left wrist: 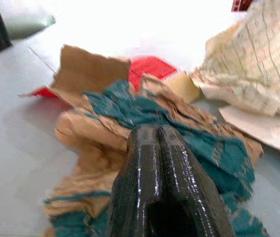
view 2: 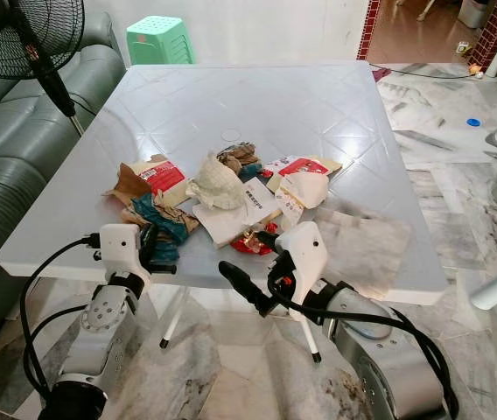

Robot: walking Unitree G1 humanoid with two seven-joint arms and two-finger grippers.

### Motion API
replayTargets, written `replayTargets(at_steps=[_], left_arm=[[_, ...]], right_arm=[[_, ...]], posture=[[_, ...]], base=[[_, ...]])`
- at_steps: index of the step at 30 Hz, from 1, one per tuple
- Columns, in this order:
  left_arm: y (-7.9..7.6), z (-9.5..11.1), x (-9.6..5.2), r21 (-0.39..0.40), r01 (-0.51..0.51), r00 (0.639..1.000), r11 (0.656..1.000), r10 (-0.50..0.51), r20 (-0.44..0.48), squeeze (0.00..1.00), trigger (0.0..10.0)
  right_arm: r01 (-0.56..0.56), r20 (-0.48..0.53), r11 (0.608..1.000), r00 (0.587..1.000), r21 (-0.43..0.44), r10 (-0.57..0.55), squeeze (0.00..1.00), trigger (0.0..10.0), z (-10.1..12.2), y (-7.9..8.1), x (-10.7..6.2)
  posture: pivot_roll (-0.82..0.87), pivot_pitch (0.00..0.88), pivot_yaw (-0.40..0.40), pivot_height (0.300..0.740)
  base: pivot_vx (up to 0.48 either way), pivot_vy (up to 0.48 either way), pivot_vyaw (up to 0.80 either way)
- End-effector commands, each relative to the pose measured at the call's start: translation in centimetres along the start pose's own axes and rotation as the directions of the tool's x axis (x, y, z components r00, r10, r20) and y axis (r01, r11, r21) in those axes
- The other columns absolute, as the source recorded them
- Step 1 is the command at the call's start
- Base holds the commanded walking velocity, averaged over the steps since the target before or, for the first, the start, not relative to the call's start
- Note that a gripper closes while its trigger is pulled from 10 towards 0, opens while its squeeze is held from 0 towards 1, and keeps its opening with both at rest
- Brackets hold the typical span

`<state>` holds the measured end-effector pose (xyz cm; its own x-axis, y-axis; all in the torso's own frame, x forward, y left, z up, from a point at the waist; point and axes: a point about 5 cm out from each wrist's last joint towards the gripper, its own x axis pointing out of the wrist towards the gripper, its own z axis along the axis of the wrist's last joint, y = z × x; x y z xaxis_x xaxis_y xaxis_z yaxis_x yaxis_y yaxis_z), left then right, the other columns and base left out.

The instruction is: Picking trash to rubbish bin

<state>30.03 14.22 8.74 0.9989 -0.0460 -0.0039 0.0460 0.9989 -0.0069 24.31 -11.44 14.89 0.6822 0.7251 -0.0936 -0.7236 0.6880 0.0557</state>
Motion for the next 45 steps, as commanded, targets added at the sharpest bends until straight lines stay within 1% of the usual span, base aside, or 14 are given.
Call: replayTargets(at_steps=[1,10,13,14,15,16,17,18,25,29,35,41,43,45], left_arm=[[0.5,1.0,-0.1,0.033,-0.027,0.998,0.999,0.025,0.058,0.00,0.0],[0.7,2.3,-0.6,0.054,-0.035,0.992,0.998,0.029,0.121,0.00,0.0],[0.6,2.5,-0.8,0.108,-0.027,0.991,0.994,0.012,0.134,0.00,0.0],[0.6,2.4,-0.8,0.113,-0.027,0.992,0.993,0.012,0.129,0.00,10.0],[0.6,2.3,-0.8,0.112,-0.027,0.992,0.993,0.013,0.124,0.00,10.0],[0.7,2.3,-0.9,0.104,-0.038,0.992,0.994,0.024,0.126,0.76,10.0],[0.7,2.3,-0.9,0.104,-0.038,0.992,0.994,0.024,0.126,0.76,10.0],[0.8,2.4,-0.9,0.095,-0.045,0.991,0.994,0.033,0.128,1.00,10.0],[1.0,2.6,-1.9,0.091,-0.040,0.991,0.995,0.029,0.127,1.00,10.0],[0.5,2.2,-2.6,-0.009,0.002,0.996,1.000,-0.002,0.093,1.00,10.0],[0.4,2.7,-2.7,-0.063,-0.001,0.998,0.998,0.006,0.064,1.00,10.0],[0.4,3.0,-3.3,-0.066,0.019,0.998,0.998,-0.015,0.057,1.00,10.0],[0.3,2.7,-4.3,-0.036,0.068,0.997,0.997,-0.067,0.044,1.00,10.0],[0.3,2.5,-4.6,-0.041,0.071,0.997,0.997,-0.070,0.030,1.00,10.0]], right_arm=[[-0.021,0.018,1.000,1.000,-0.014,0.022,0.00,10.0,0.6,0.5,0.1],[-0.026,0.020,1.000,0.999,-0.014,0.027,0.00,10.0,0.7,0.5,0.3],[-0.025,0.020,1.000,0.999,-0.016,0.025,0.00,10.0,0.6,0.5,0.3],[-0.024,0.021,1.000,0.999,-0.017,0.025,0.00,10.0,0.6,0.5,0.4],[-0.024,0.021,1.000,0.999,-0.018,0.024,0.00,10.0,0.7,0.5,0.4],[-0.022,0.021,1.000,1.000,-0.019,0.022,0.00,10.0,0.7,0.5,0.4],[-0.022,0.021,1.000,1.000,-0.019,0.022,0.00,10.0,0.7,0.5,0.4],[-0.020,0.022,1.000,1.000,-0.019,0.020,0.00,10.0,0.6,0.5,0.4],[-0.015,0.022,1.000,1.000,-0.020,0.016,0.00,10.0,0.7,0.4,0.4],[-0.018,0.026,1.000,0.999,-0.022,0.019,0.00,10.0,0.7,0.5,0.5],[-0.021,0.021,0.999,1.000,-0.027,0.021,0.00,10.0,0.6,0.5,0.5],[-0.022,0.019,0.999,1.000,-0.027,0.023,0.00,10.0,0.6,0.5,0.5],[-0.028,0.018,0.999,0.999,-0.028,0.028,0.00,10.0,0.5,0.6,0.6],[-0.030,0.017,0.999,0.999,-0.028,0.031,0.00,10.0,0.4,0.6,0.7]], posture=[[-0.09,0.069,0.036,0.740],[-0.08,0.072,0.033,0.740],[-0.08,0.071,0.034,0.740],[-0.08,0.072,0.035,0.740],[-0.08,0.070,0.034,0.740],[-0.08,0.070,0.034,0.740],[-0.08,0.070,0.034,0.740],[-0.08,0.069,0.035,0.740],[-0.08,0.069,0.036,0.740],[-0.07,0.072,0.035,0.740],[-0.07,0.073,0.034,0.740],[-0.07,0.069,0.034,0.740],[-0.06,0.067,0.034,0.740],[-0.06,0.067,0.034,0.740]], base=[[0.000,0.000,0.00],[0.000,0.000,0.00],[0.000,0.000,0.00],[0.000,0.000,0.00],[0.000,0.000,0.00],[0.000,0.000,0.00],[0.000,0.000,0.00],[0.000,0.000,0.00],[0.000,0.000,0.00],[0.000,0.000,0.00],[0.000,0.000,0.00],[0.000,0.000,0.00],[0.000,0.000,0.00],[0.000,0.000,0.00]])
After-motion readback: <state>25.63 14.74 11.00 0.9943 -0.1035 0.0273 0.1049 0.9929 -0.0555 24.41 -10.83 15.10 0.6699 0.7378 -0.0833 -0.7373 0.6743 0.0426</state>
